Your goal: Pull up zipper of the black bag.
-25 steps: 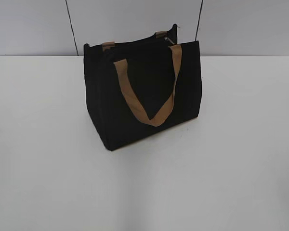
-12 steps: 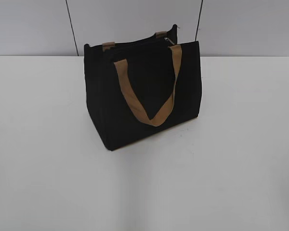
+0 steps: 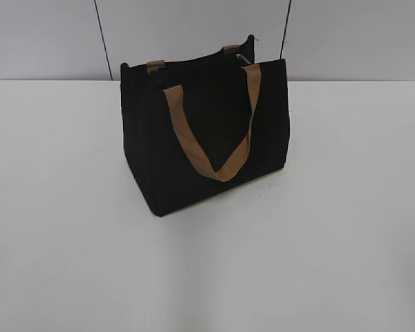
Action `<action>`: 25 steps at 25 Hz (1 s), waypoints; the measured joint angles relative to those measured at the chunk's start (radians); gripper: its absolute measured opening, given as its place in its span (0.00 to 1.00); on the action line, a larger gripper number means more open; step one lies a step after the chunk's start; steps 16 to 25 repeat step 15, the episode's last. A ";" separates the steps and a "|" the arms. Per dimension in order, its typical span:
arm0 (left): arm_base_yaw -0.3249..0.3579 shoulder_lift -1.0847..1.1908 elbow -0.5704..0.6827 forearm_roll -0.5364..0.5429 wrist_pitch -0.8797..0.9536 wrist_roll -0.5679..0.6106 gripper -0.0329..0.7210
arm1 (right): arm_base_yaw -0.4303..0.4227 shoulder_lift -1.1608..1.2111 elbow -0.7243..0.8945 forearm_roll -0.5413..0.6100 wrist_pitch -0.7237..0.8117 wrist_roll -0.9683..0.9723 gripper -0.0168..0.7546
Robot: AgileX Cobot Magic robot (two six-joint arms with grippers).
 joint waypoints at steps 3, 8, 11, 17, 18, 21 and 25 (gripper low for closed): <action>0.000 0.000 0.000 -0.006 0.000 0.005 0.67 | 0.000 0.000 0.000 0.000 0.000 0.000 0.47; 0.001 0.000 0.000 -0.001 -0.001 0.006 0.64 | 0.000 0.000 0.000 0.000 0.000 0.000 0.47; 0.001 0.000 0.000 0.041 -0.001 0.006 0.62 | 0.000 0.000 0.000 0.000 0.000 0.000 0.47; 0.001 0.000 0.000 0.061 -0.001 0.006 0.62 | 0.000 0.000 0.000 0.000 0.000 0.000 0.47; 0.001 0.000 0.000 0.061 -0.001 0.006 0.62 | 0.000 0.000 0.000 0.000 0.000 0.000 0.47; 0.001 0.000 0.000 0.061 -0.001 0.006 0.62 | 0.000 0.000 0.000 0.000 0.000 0.000 0.47; 0.001 0.000 0.000 0.061 -0.001 0.006 0.62 | 0.000 0.000 0.000 0.000 0.000 0.000 0.47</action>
